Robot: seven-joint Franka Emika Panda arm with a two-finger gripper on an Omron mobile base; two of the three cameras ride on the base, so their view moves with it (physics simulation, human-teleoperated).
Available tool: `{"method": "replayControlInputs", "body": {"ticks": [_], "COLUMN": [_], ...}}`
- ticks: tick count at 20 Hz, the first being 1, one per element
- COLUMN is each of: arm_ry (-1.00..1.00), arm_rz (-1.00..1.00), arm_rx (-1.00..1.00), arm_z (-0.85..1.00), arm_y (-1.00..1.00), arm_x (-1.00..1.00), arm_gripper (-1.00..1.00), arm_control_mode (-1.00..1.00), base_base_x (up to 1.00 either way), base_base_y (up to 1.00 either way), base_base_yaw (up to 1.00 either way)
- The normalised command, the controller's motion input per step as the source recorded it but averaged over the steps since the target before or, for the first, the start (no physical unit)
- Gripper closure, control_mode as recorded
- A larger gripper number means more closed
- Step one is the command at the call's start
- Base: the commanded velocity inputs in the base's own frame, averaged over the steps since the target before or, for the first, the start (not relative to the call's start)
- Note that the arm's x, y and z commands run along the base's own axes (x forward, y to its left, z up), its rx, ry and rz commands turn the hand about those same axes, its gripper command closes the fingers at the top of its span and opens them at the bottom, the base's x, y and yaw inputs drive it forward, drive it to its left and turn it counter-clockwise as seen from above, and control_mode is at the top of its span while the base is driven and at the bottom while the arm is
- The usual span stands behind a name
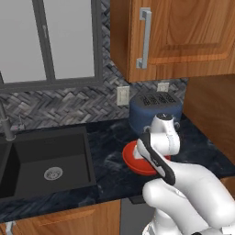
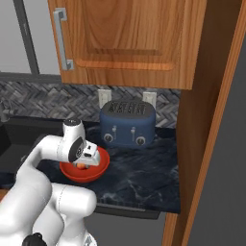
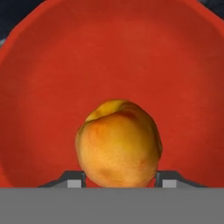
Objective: Take the peach, mango, and chicken drumstick from the freezer and place them in the bowl on the counter.
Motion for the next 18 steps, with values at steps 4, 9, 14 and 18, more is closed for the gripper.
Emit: {"method": "replayControlInputs", "body": {"ticks": [4,9,14,18], "arm_ry": [0.0,0.0,0.0,-0.04], "arm_rz": [0.0,0.0,0.0,0.0], "arm_rx": [0.0,0.0,0.0,0.0], "arm_z": [-0.11,-0.04,-0.05,0.07], "arm_y": [0.04,0.0,0.0,0.0], "arm_x": [0.29,0.08,0.0,-0.09], "arm_gripper": [-1.0,-1.0,-1.0,-1.0], "arm_control_mode": [-1.0,-1.0,-1.0,-1.0], "base_base_x": [0.0,0.0,0.0,0.0], "base_base_y": [0.0,0.0,0.0,0.0], "base_base_yaw": [0.0,0.0,0.0,0.0]}}
